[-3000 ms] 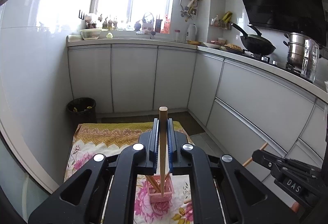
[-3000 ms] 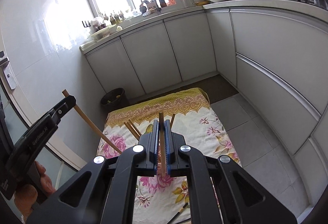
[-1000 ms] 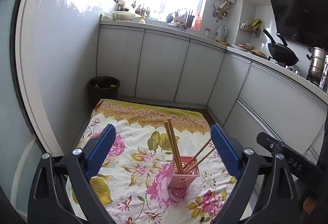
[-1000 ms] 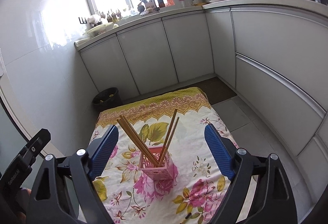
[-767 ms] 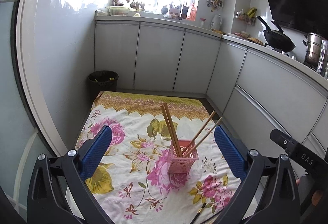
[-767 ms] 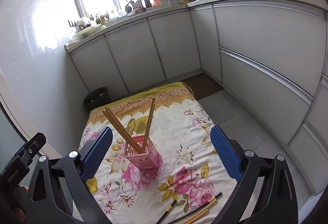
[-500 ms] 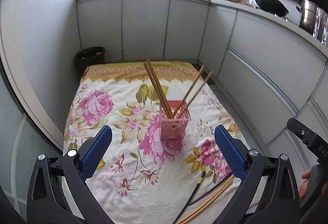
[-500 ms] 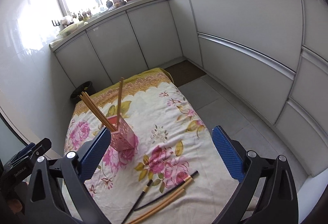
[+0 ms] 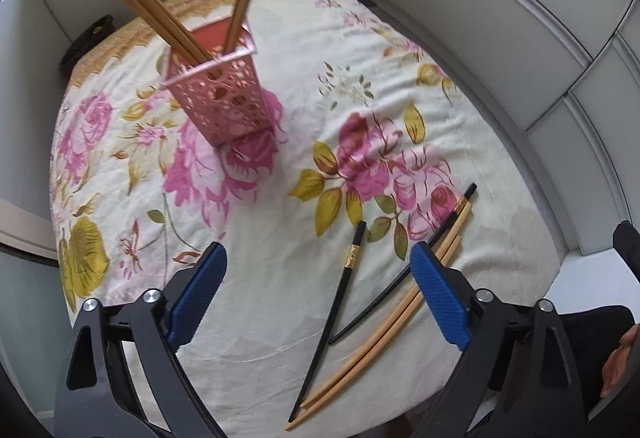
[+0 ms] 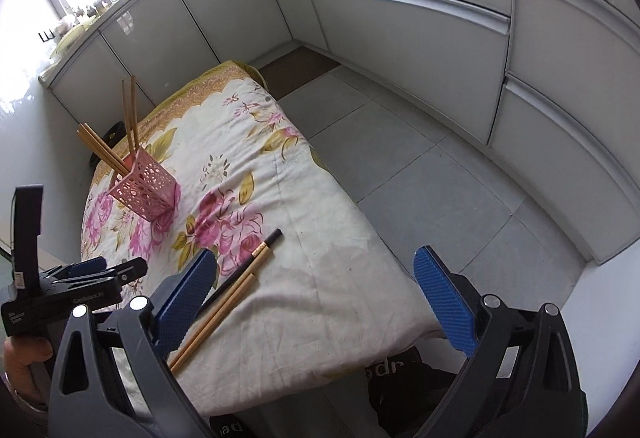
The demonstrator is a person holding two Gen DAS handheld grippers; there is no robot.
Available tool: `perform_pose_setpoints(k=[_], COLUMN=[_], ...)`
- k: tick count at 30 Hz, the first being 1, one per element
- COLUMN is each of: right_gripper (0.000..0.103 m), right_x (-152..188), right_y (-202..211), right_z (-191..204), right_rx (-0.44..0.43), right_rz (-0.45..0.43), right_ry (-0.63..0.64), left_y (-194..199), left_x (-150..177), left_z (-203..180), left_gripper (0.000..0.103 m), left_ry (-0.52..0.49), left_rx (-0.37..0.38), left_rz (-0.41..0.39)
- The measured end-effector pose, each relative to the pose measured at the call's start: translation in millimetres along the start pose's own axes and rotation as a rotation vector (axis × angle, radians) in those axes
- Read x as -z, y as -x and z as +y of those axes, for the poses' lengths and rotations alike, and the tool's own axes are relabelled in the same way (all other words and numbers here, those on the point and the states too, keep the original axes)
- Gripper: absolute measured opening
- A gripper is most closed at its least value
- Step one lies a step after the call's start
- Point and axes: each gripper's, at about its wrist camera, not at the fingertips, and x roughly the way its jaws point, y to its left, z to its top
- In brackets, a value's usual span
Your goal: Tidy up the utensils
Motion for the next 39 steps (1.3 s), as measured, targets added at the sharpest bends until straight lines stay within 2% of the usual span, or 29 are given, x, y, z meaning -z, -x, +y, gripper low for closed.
perform_pose_setpoints(k=[3, 4, 13, 18, 23, 24, 25, 31, 34, 36, 38, 39], right_gripper=[0.096, 0.096, 0.096, 0.096, 0.096, 0.096, 0.096, 0.096, 0.089, 0.076, 0.056, 0.052], right_x=[0, 0, -8, -18, -27, -29, -30, -38, -44, -47, -49, -49], right_y=[-6, -8, -29, -44, -57, -60, -63, -88, -108, -125, -144, -153], right_z=[-2, -3, -9, -4, 3, 4, 6, 21, 30, 37, 41, 42], right_rx=[-0.019, -0.026, -0.048, -0.062, -0.073, -0.074, -0.075, -0.074, -0.114, -0.128, -0.123, -0.111], right_rz=[0.035, 0.045, 0.146, 0.197, 0.229, 0.237, 0.245, 0.305, 0.371, 0.428, 0.489, 0.515], right_ry=[-0.013, -0.017, -0.073, -0.094, -0.115, -0.119, -0.122, -0.143, -0.187, -0.212, -0.242, -0.256], left_y=[-25, -32, -64, -74, -76, -76, -77, -69, -43, -21, 0, 11], left_x=[-6, -7, -11, -9, -12, -12, -12, -7, -5, -3, 1, 3], left_z=[-8, -11, -15, -15, -10, -8, -6, 3, 18, 30, 40, 42], left_gripper=[0.058, 0.053, 0.035, 0.025, 0.018, 0.015, 0.008, 0.006, 0.006, 0.006, 0.006, 0.006], left_ry=[-0.023, -0.028, -0.042, -0.047, -0.059, -0.065, -0.072, -0.060, -0.057, -0.044, -0.028, -0.024], left_rx=[0.013, 0.018, 0.028, 0.030, 0.039, 0.042, 0.047, 0.056, 0.074, 0.091, 0.107, 0.107], left_rz=[0.087, 0.109, 0.191, 0.209, 0.196, 0.193, 0.188, 0.093, 0.019, -0.039, -0.094, -0.117])
